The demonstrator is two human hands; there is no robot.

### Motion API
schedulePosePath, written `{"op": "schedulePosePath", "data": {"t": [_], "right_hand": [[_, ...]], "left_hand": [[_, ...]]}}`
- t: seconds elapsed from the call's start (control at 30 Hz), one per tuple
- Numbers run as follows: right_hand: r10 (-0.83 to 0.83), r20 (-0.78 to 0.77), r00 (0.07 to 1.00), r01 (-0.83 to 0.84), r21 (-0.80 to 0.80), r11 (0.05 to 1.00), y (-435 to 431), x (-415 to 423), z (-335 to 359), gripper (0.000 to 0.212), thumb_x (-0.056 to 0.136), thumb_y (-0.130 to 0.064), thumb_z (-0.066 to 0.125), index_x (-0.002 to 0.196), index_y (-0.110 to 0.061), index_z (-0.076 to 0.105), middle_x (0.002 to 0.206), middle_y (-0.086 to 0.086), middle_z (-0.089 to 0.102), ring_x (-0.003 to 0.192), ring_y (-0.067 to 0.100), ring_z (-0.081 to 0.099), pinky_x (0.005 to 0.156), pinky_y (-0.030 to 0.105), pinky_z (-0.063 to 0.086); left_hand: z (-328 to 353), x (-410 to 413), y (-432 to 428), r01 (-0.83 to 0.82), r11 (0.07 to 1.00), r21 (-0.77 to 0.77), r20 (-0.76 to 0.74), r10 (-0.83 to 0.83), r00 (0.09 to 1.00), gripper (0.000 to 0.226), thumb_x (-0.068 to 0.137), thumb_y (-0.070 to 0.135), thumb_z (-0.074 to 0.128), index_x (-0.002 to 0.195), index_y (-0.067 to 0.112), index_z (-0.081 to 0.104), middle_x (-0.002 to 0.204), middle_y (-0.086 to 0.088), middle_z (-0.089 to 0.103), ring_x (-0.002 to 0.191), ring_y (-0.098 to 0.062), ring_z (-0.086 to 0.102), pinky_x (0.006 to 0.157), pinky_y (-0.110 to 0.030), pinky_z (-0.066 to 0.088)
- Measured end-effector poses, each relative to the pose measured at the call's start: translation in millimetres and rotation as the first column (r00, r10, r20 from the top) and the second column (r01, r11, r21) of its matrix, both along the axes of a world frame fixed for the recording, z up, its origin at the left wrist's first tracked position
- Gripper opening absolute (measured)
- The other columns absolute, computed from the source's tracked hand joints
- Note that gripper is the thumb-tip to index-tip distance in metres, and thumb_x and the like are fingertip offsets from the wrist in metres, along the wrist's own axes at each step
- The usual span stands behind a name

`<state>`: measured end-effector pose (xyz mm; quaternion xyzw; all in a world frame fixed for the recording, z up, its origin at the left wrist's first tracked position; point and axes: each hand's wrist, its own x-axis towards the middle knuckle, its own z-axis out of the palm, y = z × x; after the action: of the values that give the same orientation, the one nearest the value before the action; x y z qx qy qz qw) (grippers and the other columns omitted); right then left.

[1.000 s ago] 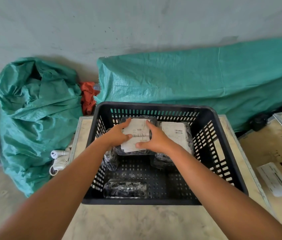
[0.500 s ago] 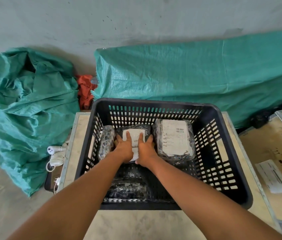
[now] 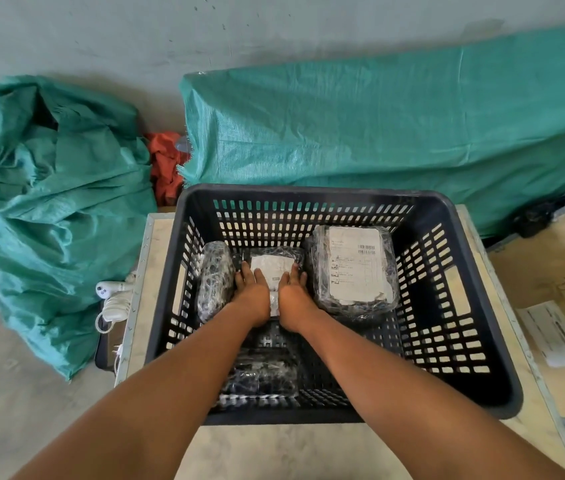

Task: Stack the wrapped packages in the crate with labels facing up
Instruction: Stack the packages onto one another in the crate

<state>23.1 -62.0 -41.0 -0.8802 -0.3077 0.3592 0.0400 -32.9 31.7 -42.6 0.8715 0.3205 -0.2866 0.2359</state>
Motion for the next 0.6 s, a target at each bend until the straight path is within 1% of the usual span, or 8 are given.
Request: {"op": "schedulePosePath", "data": {"t": [0.13, 0.23, 0.3, 0.37, 0.43, 0.47, 0.5, 0.6], "right_hand": [[-0.027, 0.005, 1.0, 0.026, 0.066, 0.998, -2.5, 3.9, -1.7, 0.087, 0.098, -0.003, 0.062, 0.162, 0.003, 0.004, 0.169, 0.023, -0.017, 0.155, 0.046, -0.006, 0.126, 0.045, 0.019], [-0.06, -0.04, 0.997, 0.064, 0.107, 0.992, -5.3, 5.8, -0.6, 0.082, 0.099, -0.021, 0.067, 0.163, -0.003, 0.017, 0.17, 0.021, -0.01, 0.156, 0.043, -0.004, 0.126, 0.043, 0.015], [-0.087, -0.101, 0.991, 0.104, 0.177, 0.979, -7.8, 6.3, 3.6, 0.076, 0.097, -0.029, 0.07, 0.159, -0.005, 0.034, 0.17, 0.023, 0.004, 0.156, 0.043, 0.006, 0.125, 0.042, 0.016], [-0.106, -0.148, 0.983, 0.144, 0.273, 0.951, -6.8, 4.3, 11.6, 0.068, 0.096, -0.029, 0.072, 0.153, -0.005, 0.045, 0.166, 0.022, 0.027, 0.153, 0.038, 0.026, 0.123, 0.039, 0.025], [-0.118, -0.184, 0.976, 0.182, 0.382, 0.906, 2.2, -0.9, 24.2, 0.064, 0.098, -0.03, 0.069, 0.152, -0.007, 0.046, 0.159, 0.015, 0.043, 0.147, 0.032, 0.04, 0.118, 0.036, 0.033], [-0.118, -0.191, 0.975, 0.191, 0.427, 0.884, 9.1, -5.2, 31.9, 0.064, 0.099, -0.033, 0.067, 0.154, -0.01, 0.044, 0.159, 0.012, 0.045, 0.145, 0.031, 0.043, 0.115, 0.036, 0.035], [-0.115, -0.196, 0.974, 0.195, 0.463, 0.865, 16.3, -10.5, 39.7, 0.065, 0.1, -0.038, 0.064, 0.156, -0.015, 0.041, 0.159, 0.009, 0.045, 0.143, 0.03, 0.045, 0.112, 0.036, 0.037], [-0.043, -0.246, 0.968, 0.175, 0.545, 0.82, 35.2, -32.7, 56.1, 0.077, 0.097, -0.056, 0.059, 0.16, -0.026, 0.028, 0.16, 0.007, 0.043, 0.141, 0.03, 0.047, 0.102, 0.031, 0.034]], "left_hand": [[38.7, 0.9, 12.3, 0.03, 0.998, -0.057, 0.077, -0.025, 0.997, 0.091, 0.1, 0.006, 0.052, 0.157, 0.01, -0.019, 0.162, -0.023, -0.027, 0.152, -0.042, -0.001, 0.12, -0.049, 0.024], [85.4, -9.8, 25.7, 0.015, 0.996, -0.085, 0.319, 0.013, 0.948, 0.081, 0.101, 0.023, 0.057, 0.162, 0.016, 0.005, 0.167, -0.018, -0.009, 0.151, -0.037, 0.017, 0.119, -0.043, 0.022], [115.0, -27.8, 39.5, -0.008, 0.998, -0.054, 0.576, 0.038, 0.816, 0.063, 0.098, 0.027, 0.061, 0.156, 0.021, 0.036, 0.165, -0.01, 0.025, 0.144, -0.025, 0.038, 0.114, -0.034, 0.029], [141.4, -52.7, 53.9, -0.093, 0.995, -0.035, 0.788, 0.085, 0.61, 0.043, 0.096, 0.022, 0.064, 0.138, 0.026, 0.06, 0.142, 0.003, 0.059, 0.123, -0.004, 0.056, 0.105, -0.027, 0.043], [156.5, -77.3, 67.5, -0.187, 0.982, -0.002, 0.891, 0.086, 0.446, 0.03, 0.093, 0.013, 0.065, 0.121, 0.024, 0.071, 0.117, 0.01, 0.069, 0.102, 0.007, 0.06, 0.091, -0.022, 0.051], [158.1, -86.7, 72.8, -0.222, 0.974, 0.037, 0.909, 0.06, 0.412, 0.029, 0.091, 0.008, 0.066, 0.117, 0.019, 0.073, 0.116, 0.007, 0.068, 0.102, 0.001, 0.06, 0.092, -0.025, 0.05], [156.8, -93.9, 76.3, -0.249, 0.966, 0.07, 0.907, 0.042, 0.419, 0.03, 0.09, 0.005, 0.066, 0.118, 0.016, 0.072, 0.121, 0.001, 0.067, 0.11, -0.01, 0.06, 0.098, -0.031, 0.048], [145.4, -109.7, 80.7, -0.285, 0.957, 0.047, 0.8, 0.135, 0.584, 0.048, 0.09, 0.011, 0.069, 0.138, 0.013, 0.061, 0.145, -0.015, 0.05, 0.135, -0.031, 0.046, 0.111, -0.035, 0.032]]}}
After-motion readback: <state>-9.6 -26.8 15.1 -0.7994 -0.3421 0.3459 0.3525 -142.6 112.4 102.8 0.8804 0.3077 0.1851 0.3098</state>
